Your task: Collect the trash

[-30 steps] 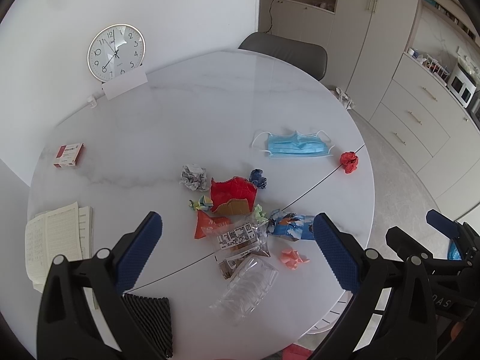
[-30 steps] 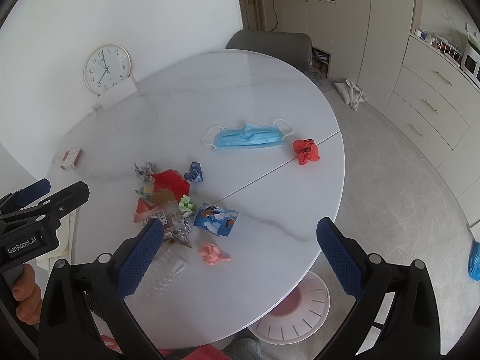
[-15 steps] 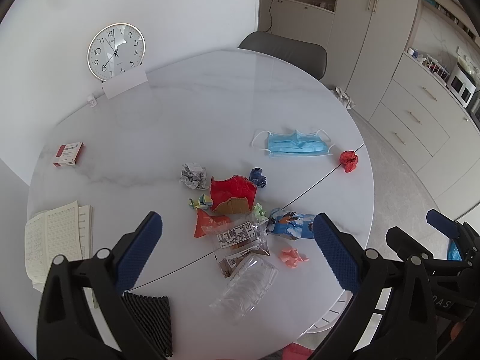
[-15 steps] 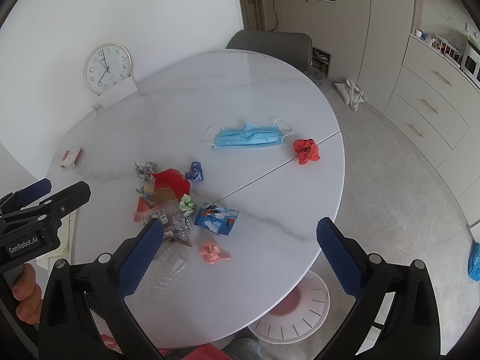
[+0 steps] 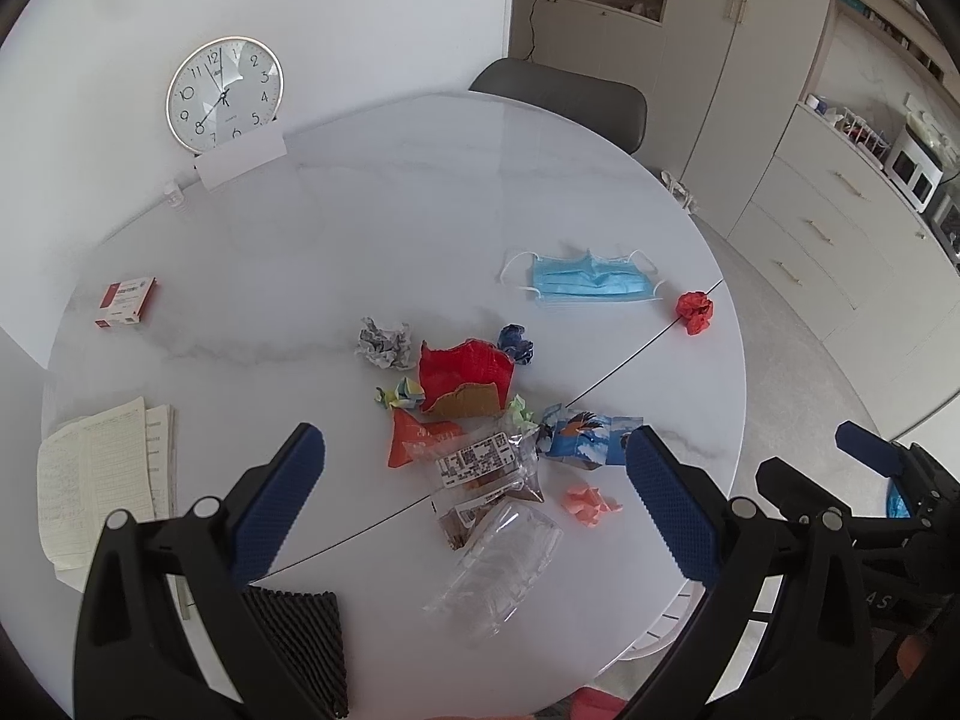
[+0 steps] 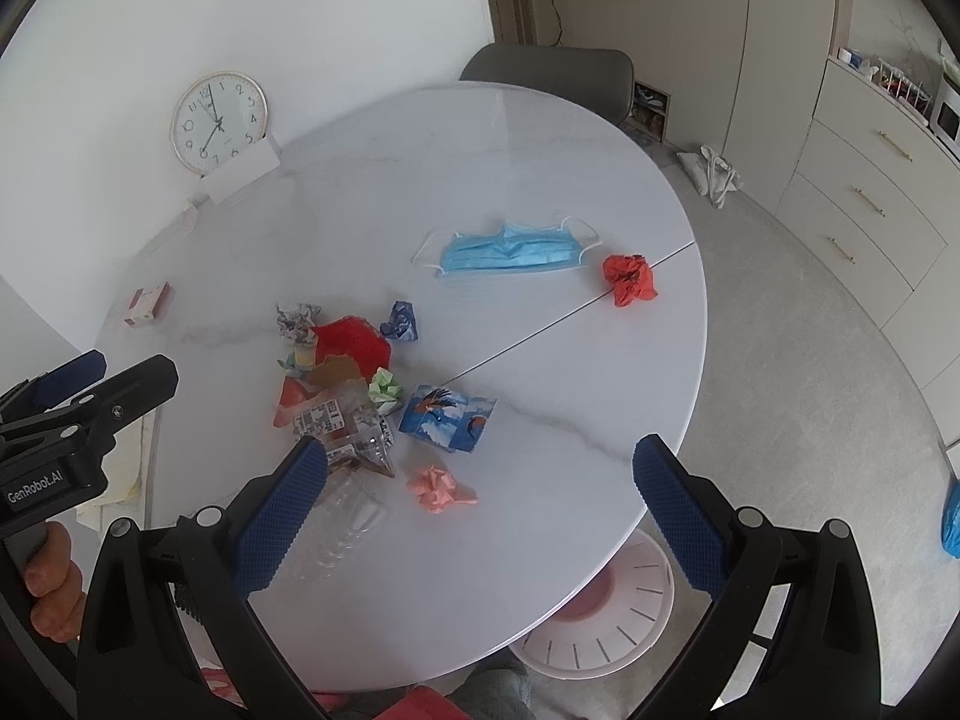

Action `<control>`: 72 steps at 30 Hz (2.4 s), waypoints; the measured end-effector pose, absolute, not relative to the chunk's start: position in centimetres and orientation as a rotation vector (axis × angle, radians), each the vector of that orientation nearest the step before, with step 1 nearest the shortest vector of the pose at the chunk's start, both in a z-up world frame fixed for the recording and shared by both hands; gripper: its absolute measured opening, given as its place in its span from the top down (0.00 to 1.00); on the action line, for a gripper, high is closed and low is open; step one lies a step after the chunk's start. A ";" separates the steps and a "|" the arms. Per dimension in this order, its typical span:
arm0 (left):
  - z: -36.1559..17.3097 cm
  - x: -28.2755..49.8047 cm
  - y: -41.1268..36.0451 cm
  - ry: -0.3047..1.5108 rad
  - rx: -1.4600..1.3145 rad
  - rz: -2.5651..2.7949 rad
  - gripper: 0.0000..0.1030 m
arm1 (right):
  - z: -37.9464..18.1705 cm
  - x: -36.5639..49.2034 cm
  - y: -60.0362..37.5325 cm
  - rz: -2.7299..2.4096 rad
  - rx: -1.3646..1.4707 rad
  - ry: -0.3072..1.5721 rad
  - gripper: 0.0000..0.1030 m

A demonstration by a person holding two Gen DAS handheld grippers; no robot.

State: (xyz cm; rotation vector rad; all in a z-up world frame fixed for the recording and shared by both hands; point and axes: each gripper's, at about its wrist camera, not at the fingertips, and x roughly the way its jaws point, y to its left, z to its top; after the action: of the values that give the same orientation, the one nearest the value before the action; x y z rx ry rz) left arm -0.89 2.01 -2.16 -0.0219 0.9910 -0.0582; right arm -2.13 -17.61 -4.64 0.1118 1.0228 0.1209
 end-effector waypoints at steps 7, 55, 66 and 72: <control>-5.5 -1.6 7.3 1.013 -0.010 -0.029 0.06 | -9.9 -2.4 -13.6 0.171 0.153 1.139 0.02; -23.9 -13.5 19.7 1.228 -0.076 -0.214 0.48 | -23.8 -1.2 0.9 0.153 0.095 1.458 0.19; -23.3 -14.1 20.2 1.190 -0.206 -0.112 0.87 | -24.9 -0.2 0.4 0.271 0.093 1.485 0.22; -22.9 -14.4 20.2 1.156 -0.196 -0.083 0.89 | -22.7 -1.6 -1.7 0.325 0.095 1.488 0.23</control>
State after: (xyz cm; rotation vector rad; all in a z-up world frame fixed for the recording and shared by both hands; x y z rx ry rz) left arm -14.37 20.15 -22.88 -0.1958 1.1561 -0.0832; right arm -1.57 -1.68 -22.74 0.0950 1.4880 0.3249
